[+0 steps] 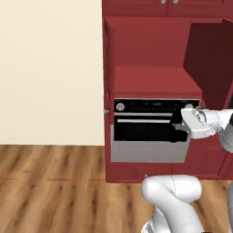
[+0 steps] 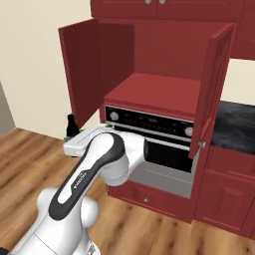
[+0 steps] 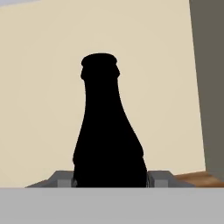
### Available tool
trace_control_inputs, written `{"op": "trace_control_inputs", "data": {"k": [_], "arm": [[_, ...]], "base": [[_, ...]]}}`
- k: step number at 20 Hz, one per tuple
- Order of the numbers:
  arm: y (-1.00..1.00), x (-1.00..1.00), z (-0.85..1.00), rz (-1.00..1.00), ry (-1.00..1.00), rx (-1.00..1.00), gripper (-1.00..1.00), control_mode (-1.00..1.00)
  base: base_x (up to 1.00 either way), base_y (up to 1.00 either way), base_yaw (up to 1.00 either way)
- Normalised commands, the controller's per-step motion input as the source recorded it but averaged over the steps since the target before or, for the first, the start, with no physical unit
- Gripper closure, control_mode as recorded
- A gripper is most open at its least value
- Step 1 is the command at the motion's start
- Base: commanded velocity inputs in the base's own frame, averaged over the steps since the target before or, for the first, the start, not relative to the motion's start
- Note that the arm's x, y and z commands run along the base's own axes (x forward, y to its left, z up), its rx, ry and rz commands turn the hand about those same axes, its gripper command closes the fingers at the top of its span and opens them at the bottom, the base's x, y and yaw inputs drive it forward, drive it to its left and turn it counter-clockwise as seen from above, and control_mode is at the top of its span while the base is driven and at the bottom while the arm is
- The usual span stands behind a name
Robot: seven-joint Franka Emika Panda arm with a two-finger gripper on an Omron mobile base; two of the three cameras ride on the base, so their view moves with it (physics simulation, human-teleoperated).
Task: Pick the bottled drink from the counter and place it in the open cabinet.
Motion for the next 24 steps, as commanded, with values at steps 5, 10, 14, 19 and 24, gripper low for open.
{"op": "trace_control_inputs", "data": {"k": [5,10,14,19,24], "arm": [[0.00,0.00,0.00,0.00,0.00,0.00,1.00,1.00],[0.00,0.00,0.00,0.00,0.00,0.00,1.00,1.00],[0.00,0.00,0.00,0.00,0.00,0.00,1.00,1.00],[0.00,0.00,0.00,0.00,0.00,0.00,1.00,1.00],[0.00,0.00,0.00,0.00,0.00,0.00,1.00,1.00]], "base": [[0.65,0.34,-0.15],[0.62,0.36,-0.13],[0.59,0.10,-0.07],[0.49,-0.01,-0.01],[0.47,0.00,0.00]]}}
